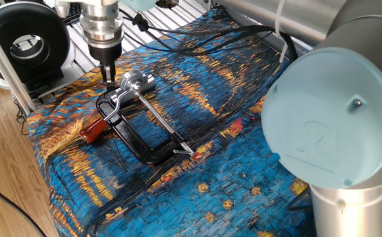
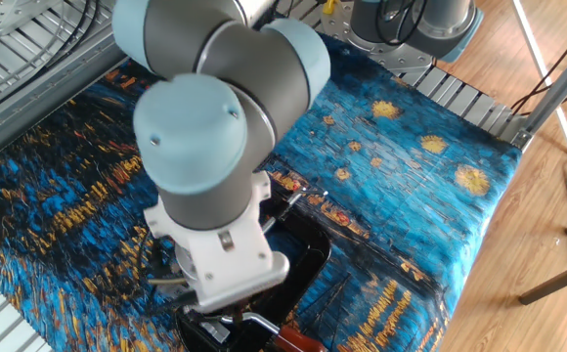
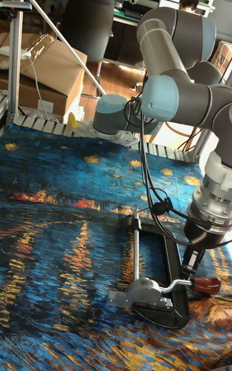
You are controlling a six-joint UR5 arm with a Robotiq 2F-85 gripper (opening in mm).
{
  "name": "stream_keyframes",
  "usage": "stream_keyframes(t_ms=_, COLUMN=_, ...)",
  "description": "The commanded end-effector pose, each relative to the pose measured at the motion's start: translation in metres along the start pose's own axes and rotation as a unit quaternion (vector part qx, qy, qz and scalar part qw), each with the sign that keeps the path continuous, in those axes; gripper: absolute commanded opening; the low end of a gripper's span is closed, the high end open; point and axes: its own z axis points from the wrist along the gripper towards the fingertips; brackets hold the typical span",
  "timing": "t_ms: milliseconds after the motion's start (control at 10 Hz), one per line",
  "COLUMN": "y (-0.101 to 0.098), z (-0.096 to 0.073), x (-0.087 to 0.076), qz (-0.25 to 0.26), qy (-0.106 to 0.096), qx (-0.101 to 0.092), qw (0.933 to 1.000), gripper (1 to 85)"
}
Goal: Pull up the lever
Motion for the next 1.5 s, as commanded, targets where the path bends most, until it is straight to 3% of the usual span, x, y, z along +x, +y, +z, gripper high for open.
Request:
stream_keyframes(t_ms=0, y=0.002, z=0.008, x=-0.003, qz=-0.040, qy=0.017, qx=0.011, qw=0.9990, gripper=19.7)
stream_keyframes(t_ms=200, y=0.012, z=0.006, x=0.000, qz=-0.045, qy=0.032, qx=0.009, qw=0.9984, gripper=19.7)
stream_keyframes(t_ms=500, y=0.004, z=0.004, x=0.009, qz=-0.080, qy=0.064, qx=0.032, qw=0.9942, gripper=23.3)
stream_keyframes(t_ms=800, y=0.011, z=0.005, x=0.003, qz=-0.085, qy=0.081, qx=0.046, qw=0.9920, gripper=23.3)
stream_keyframes(t_ms=1100, y=0.013, z=0.004, x=0.001, qz=-0.094, qy=0.111, qx=0.064, qw=0.9873, gripper=24.0)
stream_keyframes(t_ms=1300, y=0.020, z=0.008, x=-0.001, qz=-0.120, qy=0.116, qx=0.055, qw=0.9845, gripper=24.0)
stream_keyframes(t_ms=1400, y=0.035, z=0.013, x=-0.004, qz=-0.128, qy=0.112, qx=0.035, qw=0.9849, gripper=24.0)
